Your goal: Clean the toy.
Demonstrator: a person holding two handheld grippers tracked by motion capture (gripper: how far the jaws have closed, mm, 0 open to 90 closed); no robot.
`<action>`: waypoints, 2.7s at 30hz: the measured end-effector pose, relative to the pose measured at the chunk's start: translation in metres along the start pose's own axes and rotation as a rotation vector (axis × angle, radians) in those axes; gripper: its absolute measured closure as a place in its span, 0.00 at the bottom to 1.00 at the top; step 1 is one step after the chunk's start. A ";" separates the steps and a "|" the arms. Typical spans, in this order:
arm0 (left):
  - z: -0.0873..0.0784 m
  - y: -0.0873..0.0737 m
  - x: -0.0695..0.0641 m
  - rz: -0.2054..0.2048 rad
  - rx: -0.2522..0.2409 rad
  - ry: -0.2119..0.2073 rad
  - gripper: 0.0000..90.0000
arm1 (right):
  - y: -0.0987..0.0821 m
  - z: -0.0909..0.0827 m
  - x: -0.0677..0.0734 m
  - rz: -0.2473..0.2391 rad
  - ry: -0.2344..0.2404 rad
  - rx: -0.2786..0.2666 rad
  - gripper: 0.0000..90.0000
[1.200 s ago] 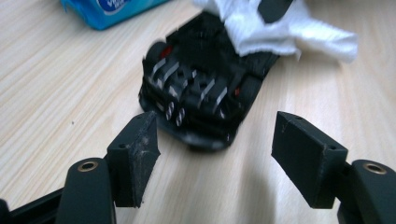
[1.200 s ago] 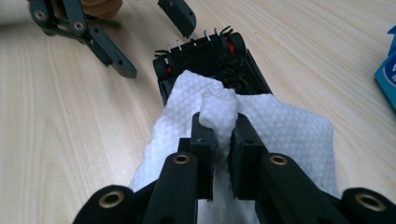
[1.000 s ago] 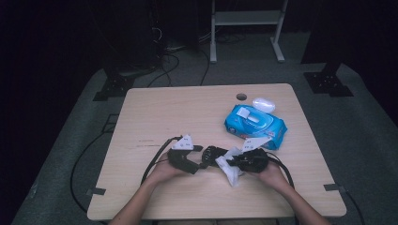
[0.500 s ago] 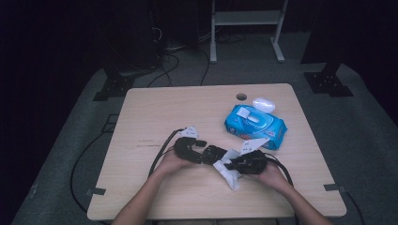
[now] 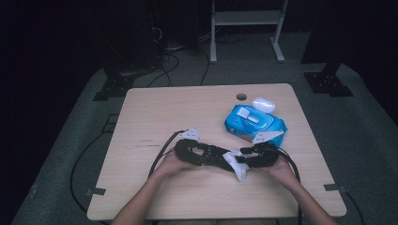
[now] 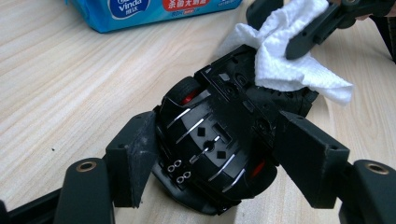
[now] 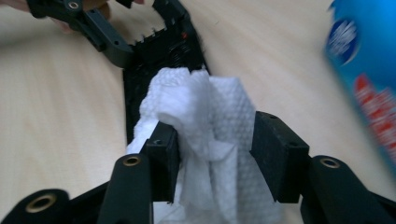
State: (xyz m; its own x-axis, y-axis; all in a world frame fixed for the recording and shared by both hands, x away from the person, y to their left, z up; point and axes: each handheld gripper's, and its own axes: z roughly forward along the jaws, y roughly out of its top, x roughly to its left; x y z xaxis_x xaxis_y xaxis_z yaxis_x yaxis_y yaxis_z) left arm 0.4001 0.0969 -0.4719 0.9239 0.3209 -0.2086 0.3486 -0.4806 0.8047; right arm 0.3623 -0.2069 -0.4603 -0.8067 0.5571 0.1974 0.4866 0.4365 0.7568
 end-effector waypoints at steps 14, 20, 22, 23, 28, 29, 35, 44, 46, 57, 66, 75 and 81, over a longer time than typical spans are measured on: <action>-0.002 -0.008 -0.001 0.011 -0.053 0.015 0.34 | -0.004 0.020 -0.020 0.177 0.242 0.050 0.44; -0.004 -0.010 0.000 0.016 -0.063 0.020 0.34 | -0.003 0.022 -0.019 0.161 0.244 0.043 0.45; -0.005 -0.009 -0.002 0.031 -0.053 0.037 0.33 | -0.002 0.022 -0.017 0.138 0.245 0.036 0.47; -0.005 -0.009 -0.003 0.041 -0.050 0.043 0.32 | -0.001 0.022 -0.015 0.133 0.241 0.036 0.47; -0.008 -0.007 -0.004 0.053 -0.057 0.079 0.26 | 0.003 0.020 -0.005 0.044 0.209 0.026 0.49; -0.008 -0.006 -0.003 0.036 -0.039 0.093 0.19 | 0.004 0.019 -0.003 0.017 0.200 0.025 0.50; -0.007 -0.005 -0.001 0.023 0.008 0.044 0.16 | 0.011 0.015 0.017 -0.175 0.119 0.017 0.52; -0.017 -0.006 -0.003 0.084 -0.003 0.018 0.33 | 0.017 0.010 0.034 -0.300 0.051 -0.020 0.62; -0.020 -0.009 -0.007 0.123 -0.006 0.042 0.38 | 0.019 0.007 0.034 -0.304 0.043 -0.031 0.64; -0.029 -0.019 -0.017 0.185 -0.018 0.035 0.44 | 0.017 0.004 0.042 -0.382 0.044 -0.032 0.63; -0.030 -0.020 -0.019 0.194 -0.010 0.007 0.42 | 0.016 -0.001 0.046 -0.394 0.067 -0.040 0.61; -0.022 -0.018 -0.020 0.205 0.007 0.007 0.38 | 0.018 -0.009 0.046 -0.341 0.103 -0.102 0.72; -0.021 -0.019 -0.023 0.260 0.010 0.020 0.59 | 0.026 -0.006 0.049 -0.308 0.053 -0.110 0.85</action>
State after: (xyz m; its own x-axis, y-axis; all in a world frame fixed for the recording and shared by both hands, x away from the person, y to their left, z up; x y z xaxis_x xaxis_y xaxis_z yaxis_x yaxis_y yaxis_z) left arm 0.3686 0.1161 -0.4706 0.9795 0.2009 0.0158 0.1010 -0.5572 0.8242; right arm 0.3339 -0.1723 -0.4270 -0.9281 0.3717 -0.0214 0.1801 0.4984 0.8480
